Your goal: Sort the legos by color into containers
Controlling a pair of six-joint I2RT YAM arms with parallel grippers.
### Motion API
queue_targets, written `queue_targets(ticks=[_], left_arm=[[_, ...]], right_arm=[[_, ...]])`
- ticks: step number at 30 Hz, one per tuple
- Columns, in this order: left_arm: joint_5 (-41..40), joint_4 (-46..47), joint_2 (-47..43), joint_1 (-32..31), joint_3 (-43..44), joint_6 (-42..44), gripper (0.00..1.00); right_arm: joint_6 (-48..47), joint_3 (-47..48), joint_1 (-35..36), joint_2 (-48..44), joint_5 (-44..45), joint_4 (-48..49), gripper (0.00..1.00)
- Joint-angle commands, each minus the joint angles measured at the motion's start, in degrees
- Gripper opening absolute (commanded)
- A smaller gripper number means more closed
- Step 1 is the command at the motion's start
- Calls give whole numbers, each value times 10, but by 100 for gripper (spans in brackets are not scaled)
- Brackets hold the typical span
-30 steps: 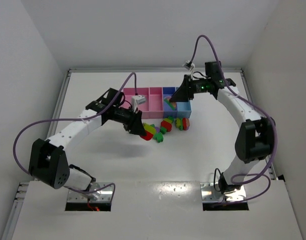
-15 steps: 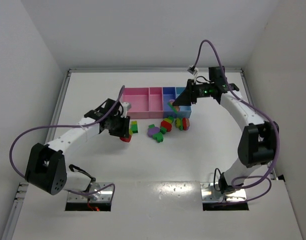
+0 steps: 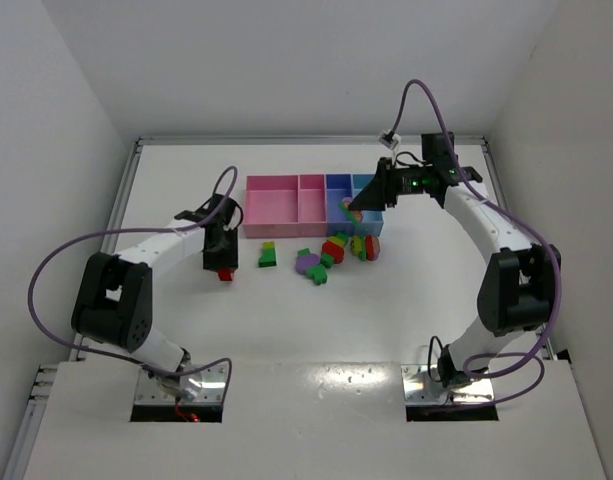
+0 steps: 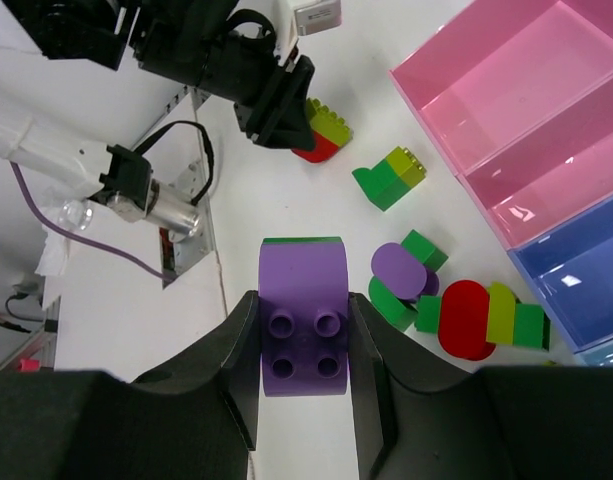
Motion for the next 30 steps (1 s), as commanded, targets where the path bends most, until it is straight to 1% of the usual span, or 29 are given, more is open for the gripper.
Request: queue_targets(ticks=[1,2,4,5,6,7,9,11,13,14,15,16,17,18,19,21,22,23,25,26,30], left_arm=[[15,13,21,14,35,1,17],[28,13,21,14,35,1,29],[36,13,33,14,41,12,38],[50,13,33,14,47,20,55],[51,13,33,14,47,25,62],[59,13,33,14,55,30,64],[86,13,19,14,60,55,75],[105,7,-1,14,65,78,77],[165,-2,-17,19,65,108,77],[193,-2,-28,30,65,147,77],[288,-7,-55,39,65,173,77],[344,-7,-69,50,70,196,77],[403,-7,-82,65,70,243,77],[453,-13,-92,66,70,258,77],[530,-13,-97,66,78,269,77],[596,-13,-88,66,101,276,77],[655,-13,-78,59,109,276,76],[687,-13,-52,59,127,276,76],[737,-13,-29,53,143,270,74],[775,-13,-21,53,143,264,74],[770,5,-1,32,203,259,74]], right_arm=[[-21,14,-3,-3,-1,4,0],[-21,14,-3,-3,-1,4,0],[-21,14,-3,-3,-1,4,0],[-21,14,-3,-3,-1,4,0],[-21,14,-3,-3,-6,4,0],[-21,14,-3,-3,-6,4,0],[-21,8,-3,-3,-12,4,0],[-21,8,-3,-3,-12,4,0],[-21,2,-3,-3,-19,4,0],[-21,2,-3,-3,-24,4,0],[-16,-3,-3,-8,-31,4,0],[-2,-3,-3,-8,-43,15,0],[12,-3,-3,-8,-51,27,0],[30,-12,-3,-8,-60,44,0],[49,-20,3,-8,-73,66,0],[111,-28,9,-13,-82,130,0],[138,-37,18,-13,-82,161,0],[196,-37,28,-13,-91,225,0],[234,-44,37,-5,-97,265,0],[249,-37,42,2,-102,279,0],[328,-8,83,24,-115,347,0]])
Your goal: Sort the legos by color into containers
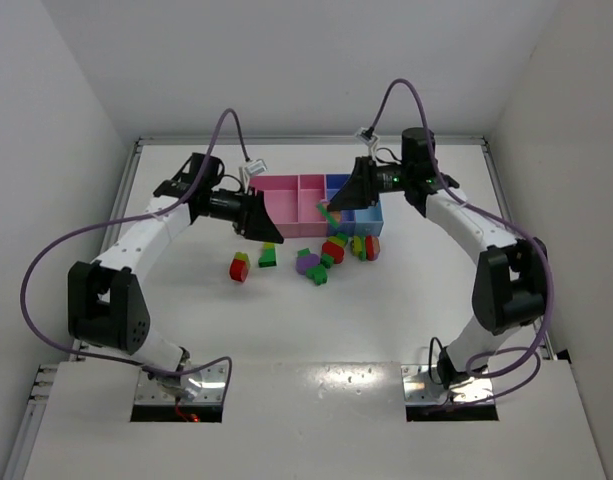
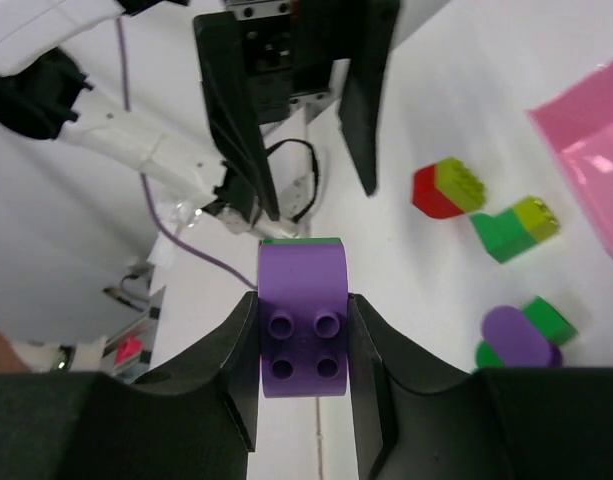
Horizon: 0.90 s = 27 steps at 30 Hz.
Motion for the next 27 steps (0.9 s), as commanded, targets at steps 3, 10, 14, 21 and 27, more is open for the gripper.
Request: queue_targets(ticks=[3,10,14,21,27], left_arm=[[76,60,26,-22,57,-22,74],[81,159,45,-33,93,-100,74],[94,170,51,-39,100,-106,73],[125,175,51,-50,88,-106,71],[125,175,51,-50,83,-101,71]], right_arm=[[122,44,47,22,-37,147,0],[154,44,80,41,-37,192,0],[162,56,80,54,-32,198,0],[167,67,80,81,-32,203,0],[173,85,75,97,-32,214,0]])
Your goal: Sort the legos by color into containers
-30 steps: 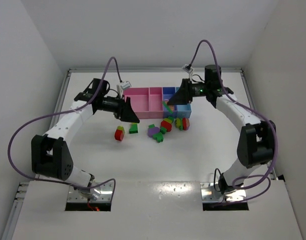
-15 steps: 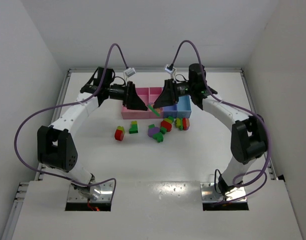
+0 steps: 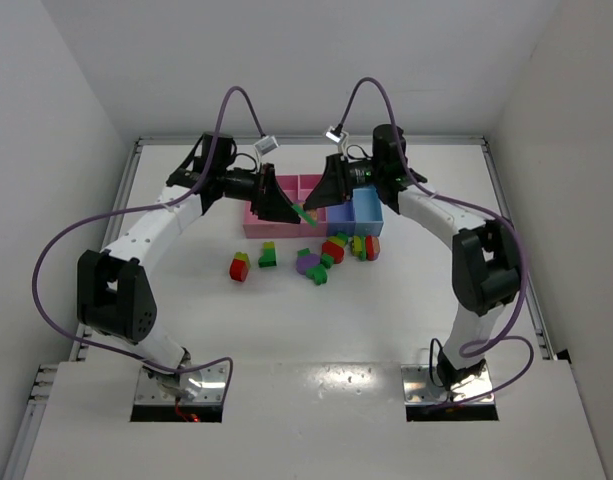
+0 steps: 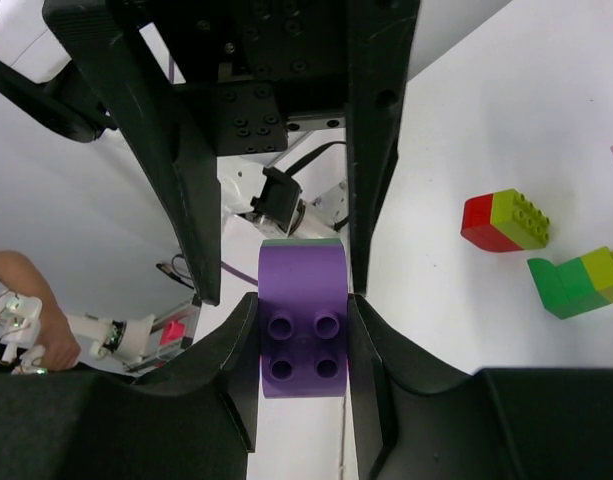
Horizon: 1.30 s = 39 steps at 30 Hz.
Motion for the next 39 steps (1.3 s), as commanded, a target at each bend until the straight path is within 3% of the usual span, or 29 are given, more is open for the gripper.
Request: queue_targets(ticks=[1,3,8,18,20,24,28,31,39], left_arm=[[25,24,-1,-4,4,9,70],[25,29,-1,-10,4,9,68],[18,29,-1,-10,4,9,53],[8,40,9,-10,4,-2,53],[8,45,9,-10,-1,-2,47],[18,45,9,-10,-7,-7,24],[18,45,9,-10,-18,-12,9],[18,45,3,-10,-37,-12,5],[13,45,-39,-10,-103,-12,5]], right_arm=[[5,32,4,2,-10,40,0],[5,32,4,2,-10,40,0],[5,32,9,-3,-15,46,0],[5,14,21,-15,-26,46,0],[5,14,21,-15,-26,46,0],[5,14,21,-15,-26,51,0],[5,20,1,-9,-15,51,0],[5,41,-18,-3,-8,51,0],[46,63,-85,8,8,100,0]])
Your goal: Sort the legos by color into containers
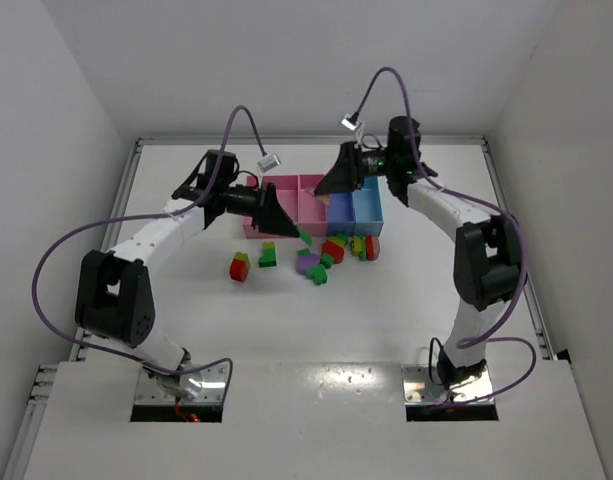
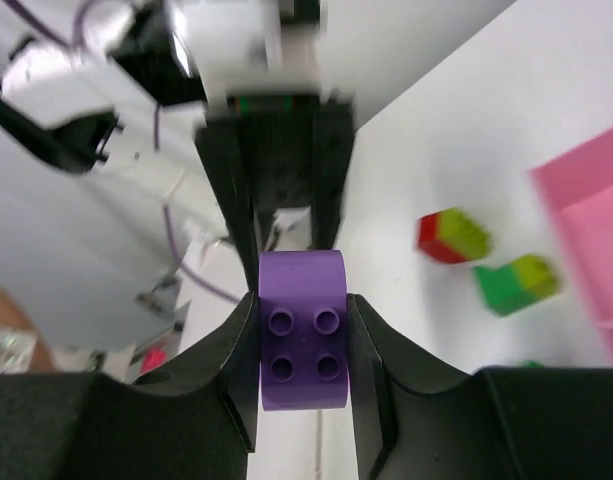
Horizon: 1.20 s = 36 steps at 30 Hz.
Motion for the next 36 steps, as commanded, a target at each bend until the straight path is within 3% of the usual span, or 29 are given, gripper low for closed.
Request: queue_targets(ticks=[1,6,9,11,12,15,20,29,36], left_arm=[[15,-21,-38,-5,-28,13,5],[-12,-21,-61,-5,-48,13,5],[-106,-21,-93,8,-54,2,5],[-221,-21,-115,8,-54,2,5],[-253,-21,-130,8,-54,2,5],[-360,-21,-135,8,-37,-3,5],[-500,-51,-124,8,-7,-3,5],[-559,-57,-97,19,23,2,5],[-553,-57,-69,47,60,7,5]], right_arm=[[17,49,-52,-7,15,67,0],[16,35,-84,-14,21,67,0],[-45,22,-97,-29,50,-6,0],[-105,22,-97,-42,92,-77,0],[-197,29,-97,-49,145,-184,0],[-315,20,-70,-83,291,-298,0],[-315,-3,-44,-97,455,-329,0],[-325,30,0,-33,658,-340,0],[-306,55,17,37,667,-310,0]])
